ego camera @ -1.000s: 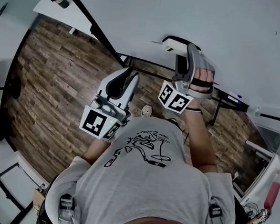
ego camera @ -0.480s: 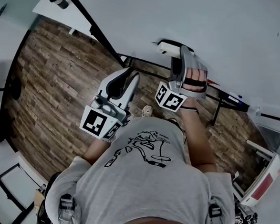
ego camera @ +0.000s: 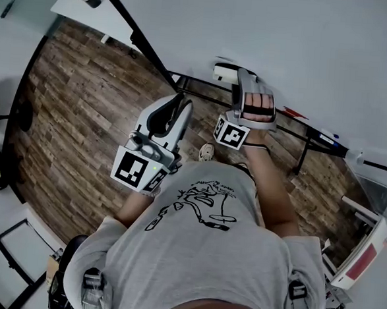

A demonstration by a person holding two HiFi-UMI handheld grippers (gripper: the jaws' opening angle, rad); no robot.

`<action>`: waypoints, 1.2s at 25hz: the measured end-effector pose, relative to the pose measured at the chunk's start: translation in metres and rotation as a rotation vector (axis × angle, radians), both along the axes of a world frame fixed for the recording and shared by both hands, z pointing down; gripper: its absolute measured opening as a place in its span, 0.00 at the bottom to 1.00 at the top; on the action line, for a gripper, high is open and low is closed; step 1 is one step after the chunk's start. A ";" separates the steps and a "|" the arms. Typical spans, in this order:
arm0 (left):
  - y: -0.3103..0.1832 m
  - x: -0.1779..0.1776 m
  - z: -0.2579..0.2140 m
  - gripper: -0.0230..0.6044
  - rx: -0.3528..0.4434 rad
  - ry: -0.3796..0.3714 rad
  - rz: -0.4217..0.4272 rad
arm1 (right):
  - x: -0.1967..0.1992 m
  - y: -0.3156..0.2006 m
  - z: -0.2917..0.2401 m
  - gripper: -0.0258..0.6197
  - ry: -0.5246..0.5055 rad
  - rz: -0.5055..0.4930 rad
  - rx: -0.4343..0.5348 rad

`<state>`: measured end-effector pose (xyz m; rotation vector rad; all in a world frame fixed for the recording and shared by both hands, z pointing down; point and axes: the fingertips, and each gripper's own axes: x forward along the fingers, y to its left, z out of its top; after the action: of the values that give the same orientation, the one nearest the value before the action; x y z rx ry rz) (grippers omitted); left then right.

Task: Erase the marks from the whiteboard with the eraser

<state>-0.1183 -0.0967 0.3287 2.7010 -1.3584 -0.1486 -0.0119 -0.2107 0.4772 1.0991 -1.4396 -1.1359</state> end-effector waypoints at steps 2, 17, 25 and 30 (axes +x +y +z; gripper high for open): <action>0.002 -0.001 -0.001 0.17 0.002 0.000 -0.005 | -0.002 0.001 0.013 0.44 0.009 -0.005 -0.032; 0.011 -0.002 -0.004 0.17 0.010 0.011 -0.009 | -0.021 0.025 -0.069 0.44 -0.126 -0.074 -0.017; 0.011 -0.004 -0.003 0.17 0.012 0.016 -0.015 | -0.009 0.010 -0.126 0.44 -0.163 -0.043 0.082; 0.010 -0.006 -0.003 0.17 0.013 0.018 -0.016 | -0.009 0.003 -0.122 0.44 -0.153 -0.049 0.090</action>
<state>-0.1239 -0.0870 0.3255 2.6934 -1.3797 -0.1836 -0.0210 -0.2081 0.3556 1.2422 -1.5535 -1.1825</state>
